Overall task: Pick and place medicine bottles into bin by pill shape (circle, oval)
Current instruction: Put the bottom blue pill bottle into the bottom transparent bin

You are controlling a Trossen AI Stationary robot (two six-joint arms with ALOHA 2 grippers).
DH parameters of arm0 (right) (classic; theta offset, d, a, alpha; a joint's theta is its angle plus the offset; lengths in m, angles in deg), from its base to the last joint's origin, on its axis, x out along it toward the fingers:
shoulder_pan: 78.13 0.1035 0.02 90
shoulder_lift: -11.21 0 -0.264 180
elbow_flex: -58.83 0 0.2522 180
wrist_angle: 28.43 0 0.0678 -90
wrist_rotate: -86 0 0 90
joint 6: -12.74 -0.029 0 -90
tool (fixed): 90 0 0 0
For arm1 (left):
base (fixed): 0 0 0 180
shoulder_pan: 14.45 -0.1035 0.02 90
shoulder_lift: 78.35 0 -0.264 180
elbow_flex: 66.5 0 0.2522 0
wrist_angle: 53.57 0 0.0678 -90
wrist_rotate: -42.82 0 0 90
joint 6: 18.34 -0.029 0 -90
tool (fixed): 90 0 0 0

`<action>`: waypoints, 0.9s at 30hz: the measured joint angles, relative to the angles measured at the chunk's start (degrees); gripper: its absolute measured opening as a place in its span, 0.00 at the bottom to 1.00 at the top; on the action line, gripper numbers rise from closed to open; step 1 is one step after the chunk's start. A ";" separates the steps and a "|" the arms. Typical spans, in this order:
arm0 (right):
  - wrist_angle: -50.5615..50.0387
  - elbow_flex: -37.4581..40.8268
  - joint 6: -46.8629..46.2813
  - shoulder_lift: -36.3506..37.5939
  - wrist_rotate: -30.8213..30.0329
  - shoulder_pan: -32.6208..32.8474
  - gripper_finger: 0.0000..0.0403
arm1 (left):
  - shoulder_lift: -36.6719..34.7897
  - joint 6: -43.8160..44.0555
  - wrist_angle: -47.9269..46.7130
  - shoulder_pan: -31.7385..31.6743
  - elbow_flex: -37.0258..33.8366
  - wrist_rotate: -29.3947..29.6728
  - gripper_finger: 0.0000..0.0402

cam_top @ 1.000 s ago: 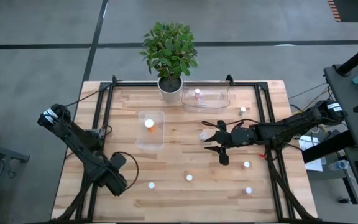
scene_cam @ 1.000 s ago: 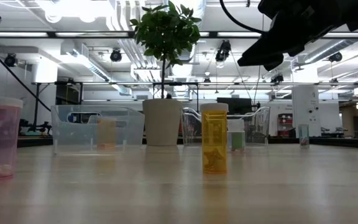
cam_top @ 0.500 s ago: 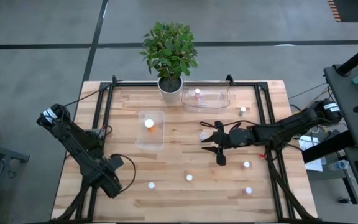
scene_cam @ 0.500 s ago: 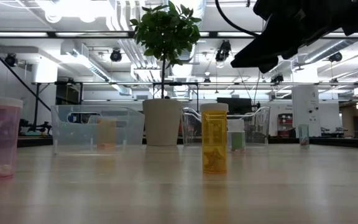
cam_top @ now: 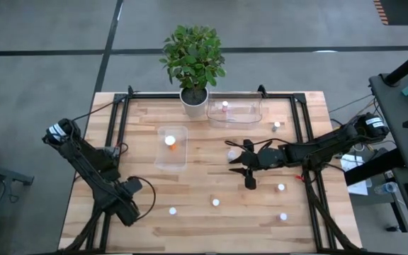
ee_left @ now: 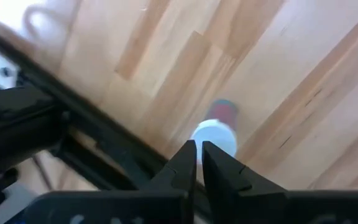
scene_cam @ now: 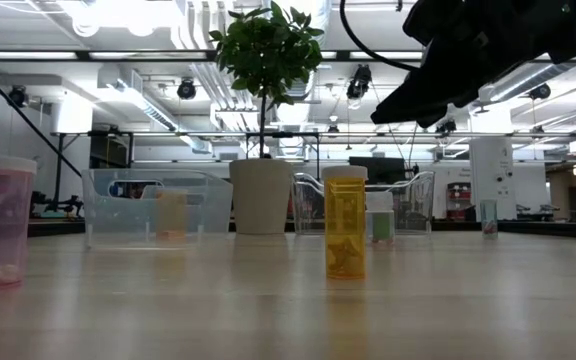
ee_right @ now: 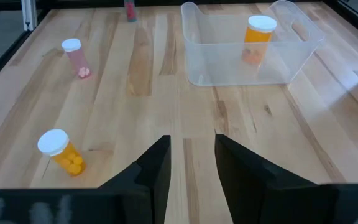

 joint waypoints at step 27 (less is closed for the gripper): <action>1.07 0.00 -0.02 0.07 0.00 0.00 0.26 | -1.59 8.24 0.04 -0.09 1.63 -0.57 0.03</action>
